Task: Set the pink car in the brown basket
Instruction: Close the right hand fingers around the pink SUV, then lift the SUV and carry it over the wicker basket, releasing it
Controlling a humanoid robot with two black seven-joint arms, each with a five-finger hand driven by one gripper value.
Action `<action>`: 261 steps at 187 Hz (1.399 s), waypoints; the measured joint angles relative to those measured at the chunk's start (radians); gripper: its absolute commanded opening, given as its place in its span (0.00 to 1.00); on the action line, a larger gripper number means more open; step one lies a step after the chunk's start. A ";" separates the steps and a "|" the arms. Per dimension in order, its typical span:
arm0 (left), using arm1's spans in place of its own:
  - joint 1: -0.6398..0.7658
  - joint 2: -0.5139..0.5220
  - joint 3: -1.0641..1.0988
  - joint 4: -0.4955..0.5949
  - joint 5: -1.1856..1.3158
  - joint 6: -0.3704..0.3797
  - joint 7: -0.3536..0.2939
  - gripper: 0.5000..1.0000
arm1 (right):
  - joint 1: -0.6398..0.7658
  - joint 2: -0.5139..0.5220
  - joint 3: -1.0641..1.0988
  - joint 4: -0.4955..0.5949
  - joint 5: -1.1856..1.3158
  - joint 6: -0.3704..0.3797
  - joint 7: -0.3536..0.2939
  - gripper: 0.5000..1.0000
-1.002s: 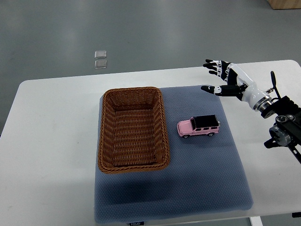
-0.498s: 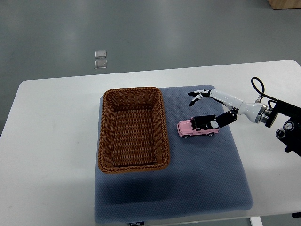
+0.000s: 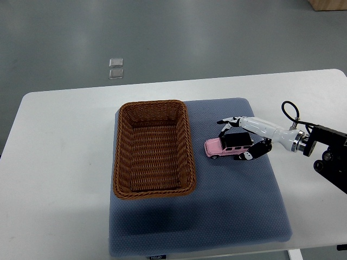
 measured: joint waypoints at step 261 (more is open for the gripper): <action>0.001 0.000 -0.003 0.006 0.000 0.000 0.000 1.00 | 0.239 0.035 -0.107 0.007 0.117 -0.140 -0.010 0.00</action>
